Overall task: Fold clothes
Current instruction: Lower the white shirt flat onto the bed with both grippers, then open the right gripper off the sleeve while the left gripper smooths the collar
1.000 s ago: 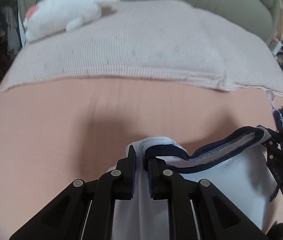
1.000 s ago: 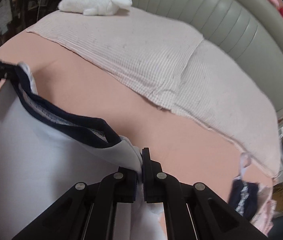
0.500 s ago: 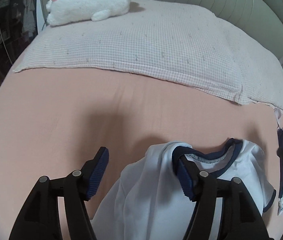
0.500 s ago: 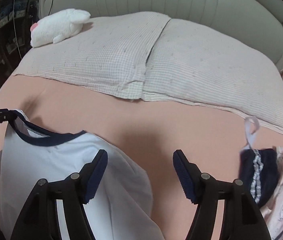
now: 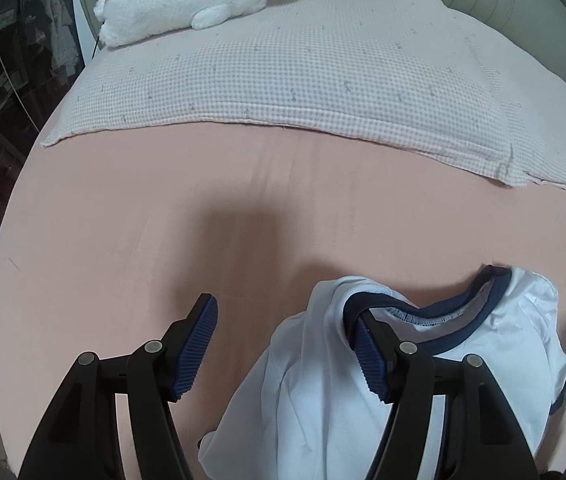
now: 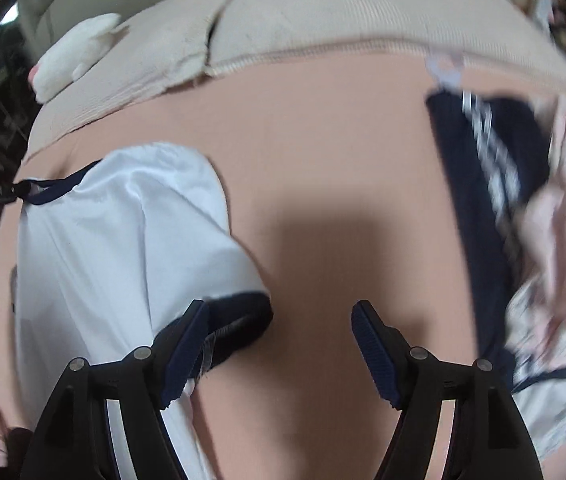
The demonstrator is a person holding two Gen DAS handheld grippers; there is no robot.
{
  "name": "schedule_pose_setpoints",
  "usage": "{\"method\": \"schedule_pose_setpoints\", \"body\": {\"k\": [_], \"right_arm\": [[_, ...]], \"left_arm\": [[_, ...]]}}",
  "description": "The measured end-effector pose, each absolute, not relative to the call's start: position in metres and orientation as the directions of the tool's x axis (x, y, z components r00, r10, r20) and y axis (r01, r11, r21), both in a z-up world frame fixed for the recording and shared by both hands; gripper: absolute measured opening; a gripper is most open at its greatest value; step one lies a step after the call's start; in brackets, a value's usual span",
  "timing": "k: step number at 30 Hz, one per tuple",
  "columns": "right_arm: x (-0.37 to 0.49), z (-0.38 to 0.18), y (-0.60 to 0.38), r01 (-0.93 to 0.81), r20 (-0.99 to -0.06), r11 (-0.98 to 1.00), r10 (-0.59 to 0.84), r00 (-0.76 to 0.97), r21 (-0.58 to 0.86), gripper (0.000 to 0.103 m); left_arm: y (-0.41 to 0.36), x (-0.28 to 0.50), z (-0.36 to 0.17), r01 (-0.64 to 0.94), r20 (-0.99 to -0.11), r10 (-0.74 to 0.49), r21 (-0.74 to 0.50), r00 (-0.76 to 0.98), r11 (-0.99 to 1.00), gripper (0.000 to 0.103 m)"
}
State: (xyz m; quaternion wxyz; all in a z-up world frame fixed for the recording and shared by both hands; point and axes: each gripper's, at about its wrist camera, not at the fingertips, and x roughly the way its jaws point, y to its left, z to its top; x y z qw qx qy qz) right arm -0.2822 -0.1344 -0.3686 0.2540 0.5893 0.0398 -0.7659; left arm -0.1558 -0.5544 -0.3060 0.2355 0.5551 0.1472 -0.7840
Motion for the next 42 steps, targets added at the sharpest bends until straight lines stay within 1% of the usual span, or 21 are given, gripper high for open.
{"method": "schedule_pose_setpoints", "body": {"k": [6,9,11,13,15,19,20,22,23,24,25,26,27,30,31,35,37,38,39,40,42], "right_arm": [[-0.278,-0.385,-0.141,0.431,-0.898,-0.86,-0.389,-0.206,0.274,0.073],[-0.277,-0.386,-0.145,0.448,-0.878,-0.851,-0.412,-0.245,0.274,0.073],[-0.274,-0.387,-0.147,0.458,-0.871,-0.85,-0.412,-0.267,0.262,0.073],[-0.27,-0.388,-0.149,0.478,-0.867,-0.846,-0.405,-0.29,0.235,0.066],[-0.267,-0.387,-0.148,0.489,-0.863,-0.847,-0.394,-0.317,0.207,0.048],[-0.269,-0.391,-0.141,0.486,-0.847,-0.845,-0.415,-0.332,0.223,0.04],[-0.27,-0.391,-0.138,0.487,-0.842,-0.844,-0.419,-0.338,0.225,0.036],[-0.268,-0.393,-0.133,0.485,-0.835,-0.842,-0.43,-0.344,0.235,0.031],[-0.267,-0.393,-0.13,0.485,-0.832,-0.843,-0.43,-0.35,0.232,0.026],[-0.266,-0.393,-0.129,0.488,-0.832,-0.845,-0.424,-0.358,0.221,0.017],[-0.265,-0.392,-0.126,0.487,-0.831,-0.845,-0.426,-0.358,0.223,0.011],[-0.265,-0.392,-0.124,0.484,-0.83,-0.844,-0.43,-0.355,0.23,0.007],[-0.265,-0.391,-0.121,0.482,-0.829,-0.843,-0.435,-0.352,0.238,0.007],[-0.261,-0.389,-0.116,0.478,-0.82,-0.84,-0.45,-0.353,0.255,0.007],[-0.26,-0.389,-0.116,0.481,-0.819,-0.839,-0.451,-0.354,0.254,0.007],[-0.258,-0.391,-0.117,0.495,-0.819,-0.827,-0.466,-0.335,0.268,0.007],[-0.259,-0.395,-0.114,0.48,-0.814,-0.823,-0.487,-0.317,0.305,0.008],[-0.26,-0.396,-0.112,0.469,-0.808,-0.82,-0.501,-0.311,0.329,0.011],[-0.261,-0.396,-0.111,0.457,-0.8,-0.816,-0.516,-0.305,0.353,0.017],[-0.261,-0.396,-0.111,0.457,-0.794,-0.81,-0.529,-0.299,0.368,0.021],[-0.26,-0.396,-0.114,0.466,-0.784,-0.795,-0.551,-0.286,0.389,0.034]], "left_arm": [[-0.559,-0.177,-0.326,0.479,-0.966,-0.174,0.064,-0.189,-0.876,0.064],[-0.571,-0.182,-0.331,0.495,-0.982,-0.048,-0.049,-0.182,-0.868,0.064],[-0.581,-0.184,-0.332,0.522,-0.984,0.0,-0.095,-0.18,-0.847,0.064],[-0.583,-0.186,-0.328,0.532,-0.987,-0.032,-0.058,-0.159,-0.845,0.064],[-0.57,-0.194,-0.32,0.481,-0.983,-0.083,-0.006,-0.164,-0.877,0.064],[-0.54,-0.207,-0.302,0.36,-0.965,-0.178,0.1,-0.192,-0.928,0.064],[-0.533,-0.21,-0.298,0.331,-0.96,-0.195,0.122,-0.199,-0.936,0.064],[-0.533,-0.211,-0.299,0.306,-0.965,-0.196,0.137,-0.172,-0.942,0.064],[-0.533,-0.212,-0.299,0.294,-0.968,-0.196,0.144,-0.157,-0.945,0.064],[-0.54,-0.211,-0.297,0.311,-0.971,-0.184,0.129,-0.153,-0.942,0.064],[-0.547,-0.21,-0.293,0.345,-0.972,-0.179,0.117,-0.155,-0.931,0.064],[-0.553,-0.208,-0.287,0.375,-0.968,-0.187,0.113,-0.167,-0.92,0.064],[-0.558,-0.206,-0.281,0.404,-0.964,-0.196,0.109,-0.18,-0.908,0.064],[-0.539,-0.212,-0.274,0.366,-0.963,-0.133,0.04,-0.235,-0.93,0.064],[-0.526,-0.217,-0.274,0.332,-0.962,-0.1,0.011,-0.252,-0.943,0.064],[-0.479,-0.238,-0.298,0.23,-0.968,0.018,-0.078,-0.25,-0.97,0.064],[-0.456,-0.248,-0.318,0.214,-0.976,0.03,-0.077,-0.216,-0.974,0.064],[-0.449,-0.253,-0.329,0.222,-0.979,0.015,-0.061,-0.203,-0.973,0.064],[-0.446,-0.258,-0.34,0.24,-0.981,0.014,-0.061,-0.192,-0.969,0.064],[-0.443,-0.263,-0.35,0.259,-0.983,0.016,-0.063,-0.182,-0.964,0.064],[-0.441,-0.271,-0.366,0.299,-0.98,0.071,-0.125,-0.185,-0.946,0.064]]}}
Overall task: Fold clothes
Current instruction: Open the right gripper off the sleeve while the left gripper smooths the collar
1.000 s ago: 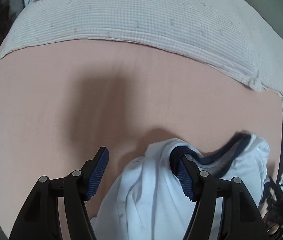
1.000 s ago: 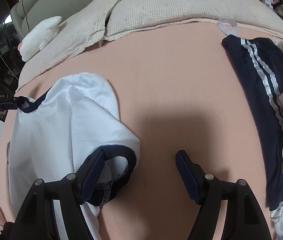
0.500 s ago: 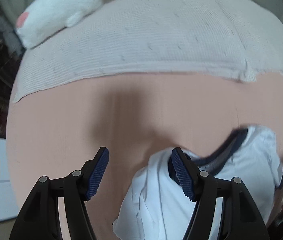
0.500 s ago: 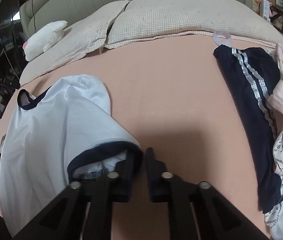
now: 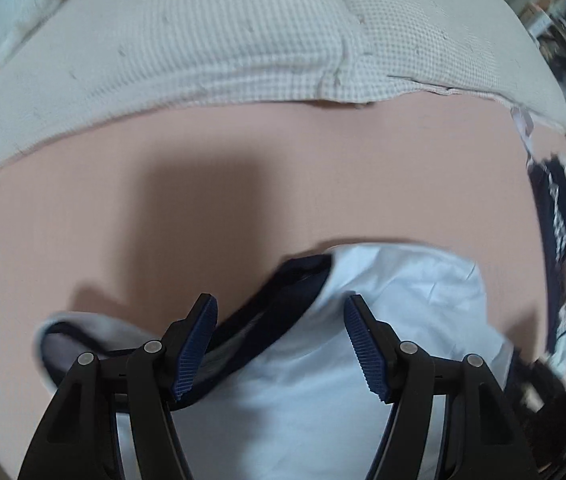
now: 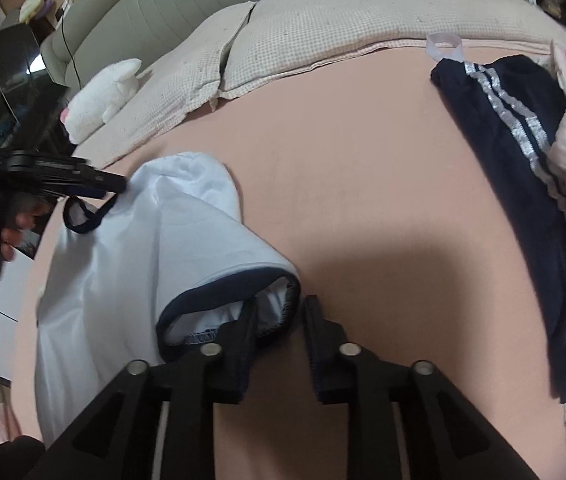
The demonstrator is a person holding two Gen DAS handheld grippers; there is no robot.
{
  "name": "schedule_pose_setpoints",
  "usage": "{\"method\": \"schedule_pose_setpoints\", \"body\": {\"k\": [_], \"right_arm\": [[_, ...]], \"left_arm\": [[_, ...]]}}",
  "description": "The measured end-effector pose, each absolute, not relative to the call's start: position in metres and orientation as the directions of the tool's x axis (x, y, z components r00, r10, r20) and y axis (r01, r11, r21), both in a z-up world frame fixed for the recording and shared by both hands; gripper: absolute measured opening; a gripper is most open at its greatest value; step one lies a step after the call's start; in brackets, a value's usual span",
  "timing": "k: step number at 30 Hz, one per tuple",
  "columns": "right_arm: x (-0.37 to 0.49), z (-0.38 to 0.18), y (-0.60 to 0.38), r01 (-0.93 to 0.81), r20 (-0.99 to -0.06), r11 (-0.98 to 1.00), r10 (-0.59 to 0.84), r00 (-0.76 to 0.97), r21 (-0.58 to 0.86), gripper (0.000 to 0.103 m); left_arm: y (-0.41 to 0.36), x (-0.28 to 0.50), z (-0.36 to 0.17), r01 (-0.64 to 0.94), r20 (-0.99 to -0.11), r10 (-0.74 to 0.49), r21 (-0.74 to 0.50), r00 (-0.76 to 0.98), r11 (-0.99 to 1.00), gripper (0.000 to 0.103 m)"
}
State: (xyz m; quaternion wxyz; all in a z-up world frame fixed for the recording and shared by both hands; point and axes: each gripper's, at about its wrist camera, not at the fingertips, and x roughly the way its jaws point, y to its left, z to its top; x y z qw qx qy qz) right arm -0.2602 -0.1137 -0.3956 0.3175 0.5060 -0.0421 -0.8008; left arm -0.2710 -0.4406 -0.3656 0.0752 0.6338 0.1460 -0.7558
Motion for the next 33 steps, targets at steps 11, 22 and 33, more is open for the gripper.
{"method": "schedule_pose_setpoints", "body": {"k": [11,22,33], "right_arm": [[-0.248,-0.39,-0.142,0.575,-0.799,-0.805,-0.44,-0.41,0.148,0.019],[-0.273,-0.359,-0.105,0.453,-0.749,-0.872,-0.425,-0.508,0.188,0.005],[-0.283,-0.356,-0.083,0.395,-0.729,-0.82,-0.559,-0.395,0.415,0.015]], "left_arm": [[-0.428,-0.294,-0.378,0.289,-0.961,0.023,-0.106,-0.276,-0.951,0.014],[-0.428,-0.305,-0.376,0.294,-0.947,-0.002,-0.098,-0.321,-0.951,0.014],[-0.423,-0.326,-0.363,0.213,-0.951,-0.016,-0.053,-0.308,-0.976,0.016]]}}
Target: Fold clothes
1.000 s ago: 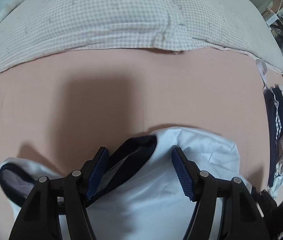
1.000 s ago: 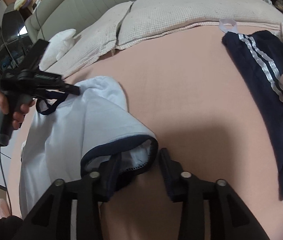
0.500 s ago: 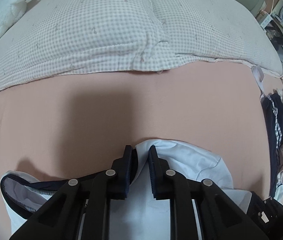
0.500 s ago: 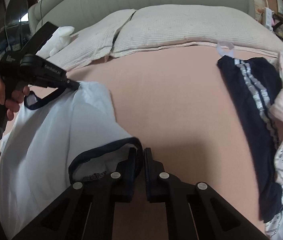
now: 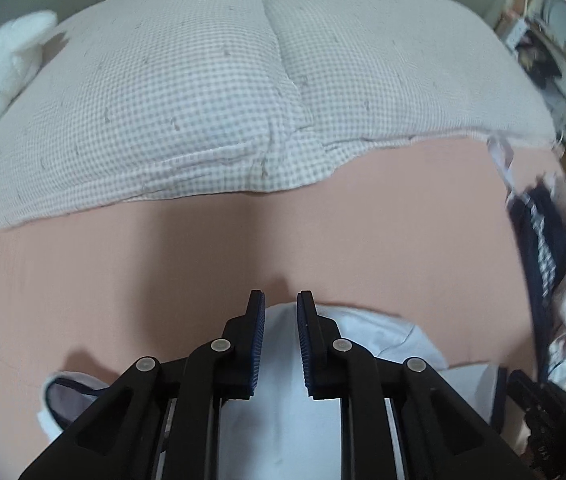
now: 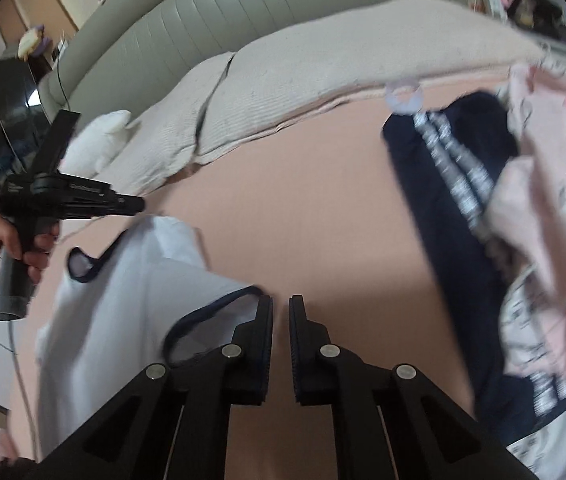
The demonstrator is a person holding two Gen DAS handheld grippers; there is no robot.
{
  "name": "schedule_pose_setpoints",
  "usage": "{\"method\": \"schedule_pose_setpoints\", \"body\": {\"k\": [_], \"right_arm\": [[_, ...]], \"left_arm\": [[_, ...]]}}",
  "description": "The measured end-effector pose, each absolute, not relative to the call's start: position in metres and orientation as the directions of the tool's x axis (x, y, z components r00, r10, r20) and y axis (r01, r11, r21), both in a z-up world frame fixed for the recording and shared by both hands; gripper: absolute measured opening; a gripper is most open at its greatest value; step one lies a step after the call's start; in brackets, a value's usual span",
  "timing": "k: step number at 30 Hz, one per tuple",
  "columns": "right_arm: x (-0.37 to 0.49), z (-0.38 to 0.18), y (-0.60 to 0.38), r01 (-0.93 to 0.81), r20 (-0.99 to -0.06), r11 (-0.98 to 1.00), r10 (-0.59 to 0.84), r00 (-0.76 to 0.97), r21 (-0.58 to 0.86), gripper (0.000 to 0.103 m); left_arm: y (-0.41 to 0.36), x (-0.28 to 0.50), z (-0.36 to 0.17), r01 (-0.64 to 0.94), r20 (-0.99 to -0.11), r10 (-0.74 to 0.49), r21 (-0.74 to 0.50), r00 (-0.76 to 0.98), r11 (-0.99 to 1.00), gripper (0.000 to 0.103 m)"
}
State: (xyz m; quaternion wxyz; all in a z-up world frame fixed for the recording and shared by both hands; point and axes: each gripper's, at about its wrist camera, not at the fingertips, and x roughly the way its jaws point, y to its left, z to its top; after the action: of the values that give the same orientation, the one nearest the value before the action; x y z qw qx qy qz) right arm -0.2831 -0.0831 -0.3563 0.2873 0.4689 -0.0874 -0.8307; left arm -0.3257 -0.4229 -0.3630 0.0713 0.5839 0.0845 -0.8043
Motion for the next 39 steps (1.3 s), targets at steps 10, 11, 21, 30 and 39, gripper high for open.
{"method": "schedule_pose_setpoints", "body": {"k": [10,11,21,30,39], "right_arm": [[-0.27,-0.356,-0.081,0.389,-0.699,-0.775,-0.624,-0.349,0.498,0.059],[-0.268,-0.354,-0.081,0.403,-0.685,-0.762,-0.64,-0.349,0.506,0.059],[-0.259,-0.346,-0.079,0.448,-0.685,-0.76,-0.636,-0.356,0.472,0.059],[-0.251,-0.351,-0.097,0.561,-0.743,-0.752,-0.585,-0.326,0.346,0.059],[-0.257,-0.35,-0.088,0.551,-0.725,-0.74,-0.613,-0.316,0.386,0.059]], "left_arm": [[-0.321,-0.3,-0.353,-0.104,-0.956,0.067,-0.039,-0.287,-0.994,0.073],[-0.303,-0.296,-0.349,-0.135,-0.95,0.075,-0.035,-0.303,-0.99,0.073],[-0.229,-0.302,-0.375,-0.201,-0.965,0.008,0.047,-0.264,-0.978,0.073],[-0.2,-0.325,-0.39,-0.188,-0.957,-0.203,0.243,-0.209,-0.952,0.073],[-0.162,-0.335,-0.41,-0.267,-0.885,-0.359,0.437,-0.295,-0.859,0.011]]}}
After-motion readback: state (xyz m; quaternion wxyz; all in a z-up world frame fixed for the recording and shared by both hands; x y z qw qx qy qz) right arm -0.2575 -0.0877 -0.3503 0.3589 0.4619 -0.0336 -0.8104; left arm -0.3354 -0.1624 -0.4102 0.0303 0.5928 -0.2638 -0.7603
